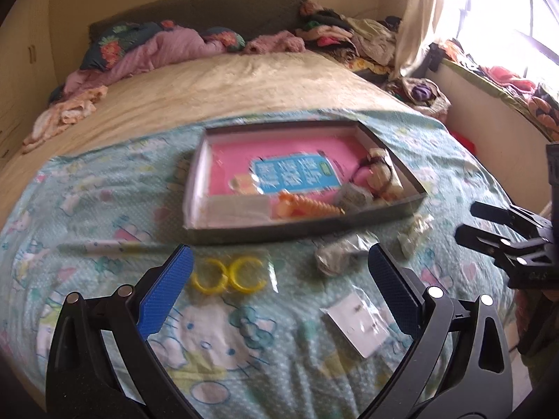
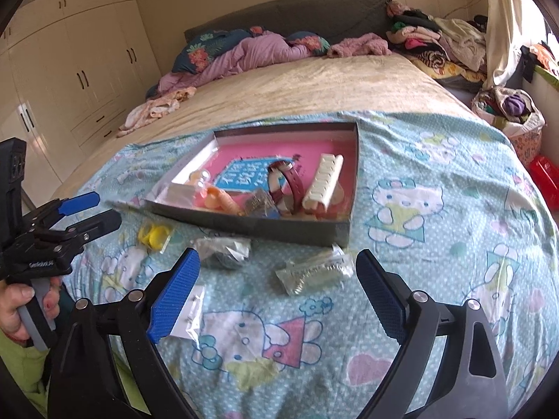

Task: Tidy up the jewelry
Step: 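Withdraw both tools from the box toward the remaining bags, then grasp the hairpin bag with left tool while right grasps spiral coil bag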

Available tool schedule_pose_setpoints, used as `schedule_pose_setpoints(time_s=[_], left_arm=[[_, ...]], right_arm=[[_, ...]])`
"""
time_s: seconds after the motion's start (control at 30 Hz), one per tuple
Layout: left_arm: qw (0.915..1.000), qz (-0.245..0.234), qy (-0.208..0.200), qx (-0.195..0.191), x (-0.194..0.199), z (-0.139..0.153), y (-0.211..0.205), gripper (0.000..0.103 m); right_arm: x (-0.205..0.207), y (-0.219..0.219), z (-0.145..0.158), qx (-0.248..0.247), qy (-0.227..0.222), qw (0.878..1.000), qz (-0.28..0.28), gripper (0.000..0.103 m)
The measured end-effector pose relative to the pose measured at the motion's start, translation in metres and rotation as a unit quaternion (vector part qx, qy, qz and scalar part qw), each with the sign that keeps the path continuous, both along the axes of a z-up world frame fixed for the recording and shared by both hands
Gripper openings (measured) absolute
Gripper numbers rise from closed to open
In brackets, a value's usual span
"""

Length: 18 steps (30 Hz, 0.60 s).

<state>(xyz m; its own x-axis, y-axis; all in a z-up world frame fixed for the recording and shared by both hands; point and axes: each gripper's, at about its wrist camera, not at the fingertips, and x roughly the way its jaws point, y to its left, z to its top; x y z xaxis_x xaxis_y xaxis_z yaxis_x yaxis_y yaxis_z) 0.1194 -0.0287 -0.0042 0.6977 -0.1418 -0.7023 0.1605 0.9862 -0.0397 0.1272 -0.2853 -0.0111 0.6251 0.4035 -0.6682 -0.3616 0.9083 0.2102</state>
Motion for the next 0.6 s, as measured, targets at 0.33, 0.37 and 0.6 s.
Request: schedule_pose_setpoints(time_s=[0.33,0.37,0.6], left_arm=[[0.9939,-0.065,0.088,-0.007,-0.002,-0.056,-0.034,0.094],[0.9930,-0.069,0.096,-0.008,-0.002,-0.061,-0.037,0.094],[0.9892,-0.070,0.129,0.000,0.002,-0.087,-0.048,0.094]], right_arm=[[0.021,-0.005,-0.044,-0.024,0.049,0.998,-0.011,0.090],[0.023,-0.005,-0.048,-0.026,0.052,0.998,-0.010,0.090],[0.043,-0.005,-0.069,-0.051,0.064,0.997,-0.001,0.090]])
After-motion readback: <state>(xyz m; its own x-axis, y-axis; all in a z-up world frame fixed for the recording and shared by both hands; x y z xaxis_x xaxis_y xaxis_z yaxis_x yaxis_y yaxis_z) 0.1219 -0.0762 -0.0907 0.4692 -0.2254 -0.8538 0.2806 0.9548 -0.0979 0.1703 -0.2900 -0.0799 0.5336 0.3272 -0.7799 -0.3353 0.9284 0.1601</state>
